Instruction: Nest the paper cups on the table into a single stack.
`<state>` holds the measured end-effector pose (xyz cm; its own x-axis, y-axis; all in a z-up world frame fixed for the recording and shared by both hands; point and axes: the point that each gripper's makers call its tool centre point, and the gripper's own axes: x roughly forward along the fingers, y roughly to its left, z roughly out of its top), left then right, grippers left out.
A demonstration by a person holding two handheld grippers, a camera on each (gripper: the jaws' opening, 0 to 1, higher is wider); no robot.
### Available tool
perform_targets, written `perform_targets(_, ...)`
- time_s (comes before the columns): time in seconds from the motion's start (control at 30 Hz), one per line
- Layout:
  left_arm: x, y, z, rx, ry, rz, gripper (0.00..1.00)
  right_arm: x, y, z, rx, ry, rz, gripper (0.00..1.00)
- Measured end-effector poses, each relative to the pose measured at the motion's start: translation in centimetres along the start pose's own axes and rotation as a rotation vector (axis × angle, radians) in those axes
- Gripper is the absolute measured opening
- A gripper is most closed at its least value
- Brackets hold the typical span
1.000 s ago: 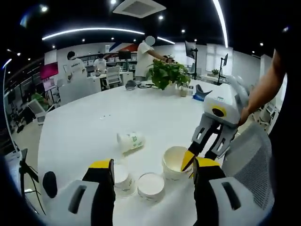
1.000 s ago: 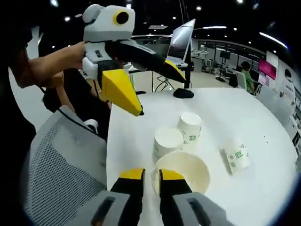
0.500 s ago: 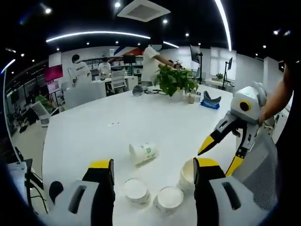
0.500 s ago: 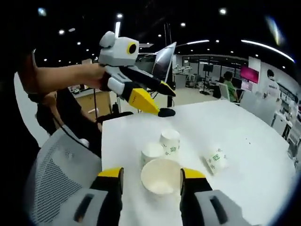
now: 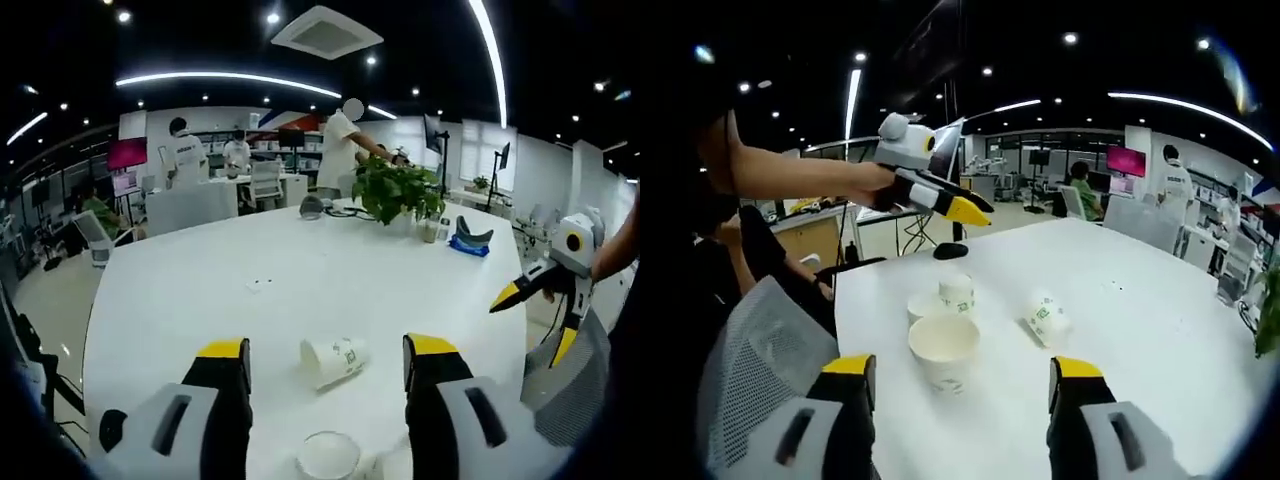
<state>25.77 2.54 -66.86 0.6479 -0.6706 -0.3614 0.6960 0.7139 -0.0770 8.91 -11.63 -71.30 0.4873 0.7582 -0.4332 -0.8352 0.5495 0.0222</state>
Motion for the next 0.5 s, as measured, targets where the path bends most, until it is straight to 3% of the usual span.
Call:
perform_targets(0.17,2.3,1.1,-1.0,-0.027,0.039,-0.020,0.59,-1.2,-0.8,-0.4,0.015,-0.028,-0.046,0.83)
perform_targets(0.37,3.9,2.0,-2.6,-0.050,0.117,-0.048,0.60,-2.3,-1.7,-1.7,0.044,-0.025,-0.083,0.86)
perform_targets(0.5,4.5,1.9,-2.7,-0.073,0.145,-0.076,0.55,-2.7,-1.9,-2.6,0.073,-0.012,-0.099,0.85)
